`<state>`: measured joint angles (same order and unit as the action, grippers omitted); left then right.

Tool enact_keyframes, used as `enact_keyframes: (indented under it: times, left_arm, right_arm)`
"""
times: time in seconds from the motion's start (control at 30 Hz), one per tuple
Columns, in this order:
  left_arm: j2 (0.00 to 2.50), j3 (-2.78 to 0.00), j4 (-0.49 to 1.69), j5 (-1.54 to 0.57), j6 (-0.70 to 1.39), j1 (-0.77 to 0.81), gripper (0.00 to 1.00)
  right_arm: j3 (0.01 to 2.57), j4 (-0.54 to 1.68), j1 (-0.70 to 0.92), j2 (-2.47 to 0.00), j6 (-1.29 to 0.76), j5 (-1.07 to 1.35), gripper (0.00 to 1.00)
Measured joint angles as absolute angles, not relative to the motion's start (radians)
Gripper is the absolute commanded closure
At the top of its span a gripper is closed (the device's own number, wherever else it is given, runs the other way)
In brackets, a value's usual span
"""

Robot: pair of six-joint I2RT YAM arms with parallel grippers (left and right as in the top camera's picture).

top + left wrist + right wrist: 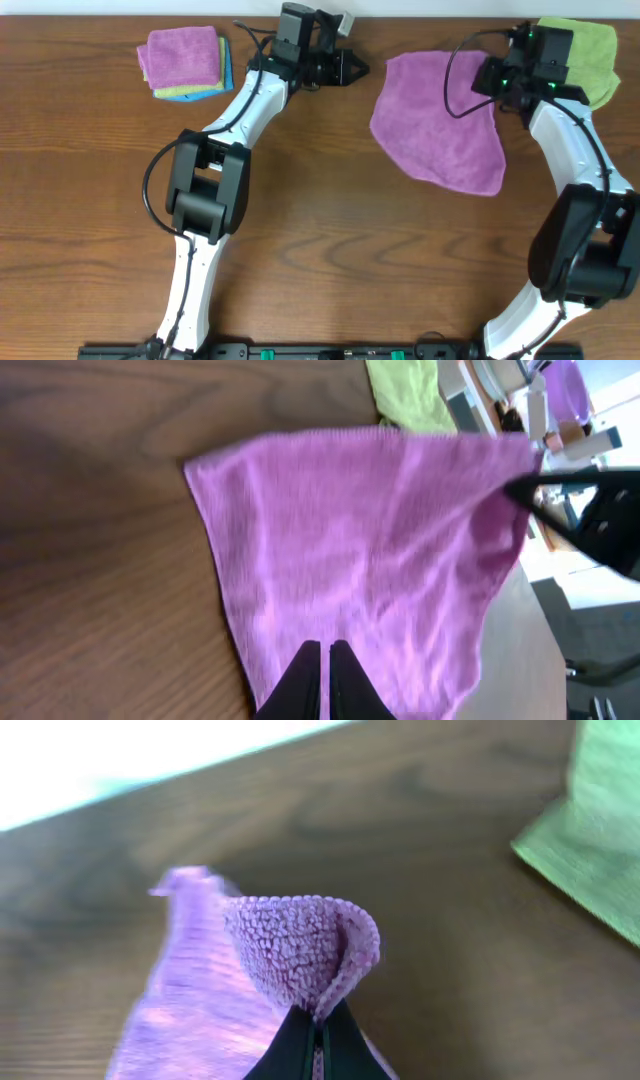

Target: Fold the cloth

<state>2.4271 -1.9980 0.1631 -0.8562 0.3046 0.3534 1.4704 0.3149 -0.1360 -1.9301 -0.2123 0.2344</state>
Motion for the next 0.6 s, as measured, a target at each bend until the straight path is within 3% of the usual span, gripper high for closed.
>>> enact_keyframes:
  times: [0.03,0.07,0.1,0.13,0.17,0.43,0.53,0.6]
  left_arm:
    - [2.427,-1.998,0.173,-0.857,0.295,0.356,0.94]
    - [2.427,-1.998,0.179,-0.857,0.287,0.359,0.94]
    - [2.427,-1.998,0.183,-0.857,0.282,0.363,0.94]
    - [2.427,-1.998,0.184,-0.856,0.279,0.367,0.94]
    - [2.427,-1.998,0.184,-0.857,0.272,0.372,0.94]
    - [2.427,-1.998,0.220,-0.856,0.244,0.382,0.94]
    - [2.427,-1.998,0.232,-0.857,0.234,0.382,0.94]
    - [2.427,-1.998,0.236,-0.856,0.231,0.382,0.94]
  right_arm:
    - [1.471,0.304,-0.136,-1.930,-0.212,0.257,0.95]
    - [1.472,0.299,-0.136,-1.930,-0.214,0.276,0.82]
    - [1.472,0.299,-0.136,-1.930,-0.221,0.287,0.47]
    - [1.472,0.300,-0.136,-1.930,-0.225,0.296,0.20]
    - [1.472,0.302,-0.136,-1.930,-0.224,0.302,0.01]
    - [1.472,0.310,-0.134,-1.930,-0.253,0.365,0.04]
    - [1.473,0.363,-0.132,-1.929,-0.259,0.416,0.15]
    - [1.474,0.423,-0.126,-1.929,-0.260,0.434,0.35]
